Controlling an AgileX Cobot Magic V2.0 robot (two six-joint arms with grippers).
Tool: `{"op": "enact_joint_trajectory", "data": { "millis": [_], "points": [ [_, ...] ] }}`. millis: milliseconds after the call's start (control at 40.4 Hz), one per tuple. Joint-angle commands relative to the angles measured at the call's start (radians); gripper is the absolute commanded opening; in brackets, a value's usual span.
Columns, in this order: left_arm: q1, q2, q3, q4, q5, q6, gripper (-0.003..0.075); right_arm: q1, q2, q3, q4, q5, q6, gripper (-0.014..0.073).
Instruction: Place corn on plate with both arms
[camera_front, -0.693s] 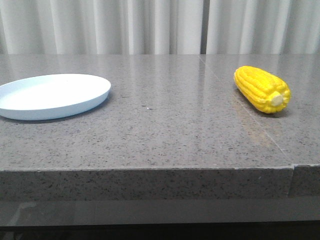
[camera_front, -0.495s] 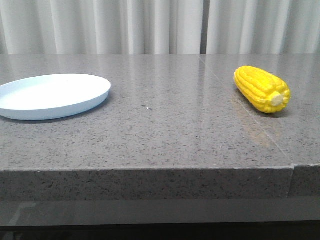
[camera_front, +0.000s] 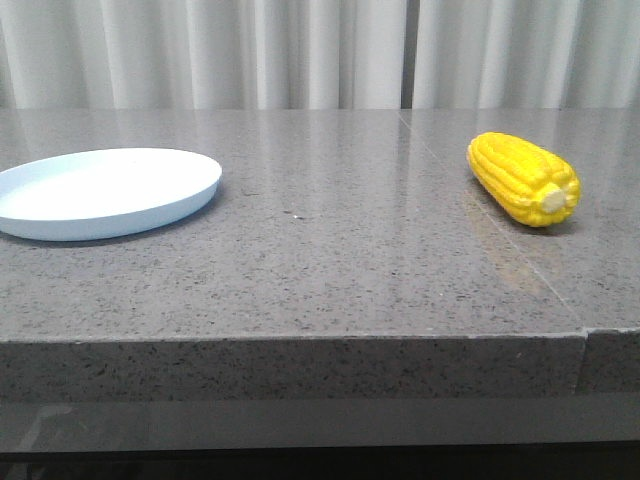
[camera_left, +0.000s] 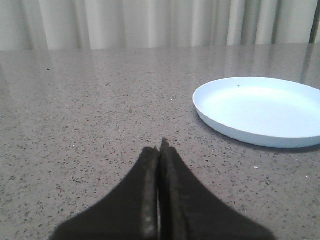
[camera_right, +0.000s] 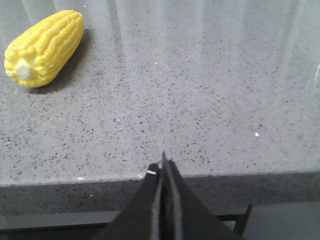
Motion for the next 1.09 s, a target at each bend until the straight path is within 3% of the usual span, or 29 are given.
{"op": "enact_joint_trajectory", "data": {
  "millis": [0,297,421,545,619,668,792,916,1064],
  "points": [
    [0.002,-0.019,0.003,-0.007,-0.088,-0.009,-0.0020,-0.002,-0.011,-0.016,-0.007,-0.079,-0.005,-0.0067],
    [0.002,-0.019,0.003,-0.005,-0.091,-0.009,-0.0020,-0.002,-0.011,-0.016,-0.007,-0.085,-0.004,-0.0067],
    [0.002,-0.019,0.003,-0.006,-0.131,-0.009,-0.0020,-0.002,-0.011,-0.016,0.039,-0.157,0.014,-0.0067],
    [0.002,-0.019,-0.001,-0.011,-0.266,-0.009,-0.0020,-0.002,-0.011,-0.035,0.096,-0.242,0.016,-0.0067],
    [0.002,-0.019,-0.016,-0.025,-0.387,-0.009,-0.0020,-0.002,-0.011,-0.077,0.096,-0.238,0.015,-0.0067],
    [0.002,-0.019,-0.050,-0.033,-0.397,-0.009,-0.0020,-0.002,-0.011,-0.115,0.093,-0.220,0.015,-0.0067],
    [0.002,0.002,-0.184,-0.033,-0.256,-0.009,-0.0020,-0.002,0.007,-0.233,0.049,-0.115,0.015,-0.0067],
    [0.002,0.095,-0.349,-0.030,-0.031,-0.008,-0.0020,-0.002,0.096,-0.384,0.026,0.039,0.015,-0.0067],
    [0.002,0.259,-0.468,0.011,0.099,0.004,-0.0020,-0.002,0.263,-0.511,0.026,0.071,0.015,-0.0064]
  ]
}}
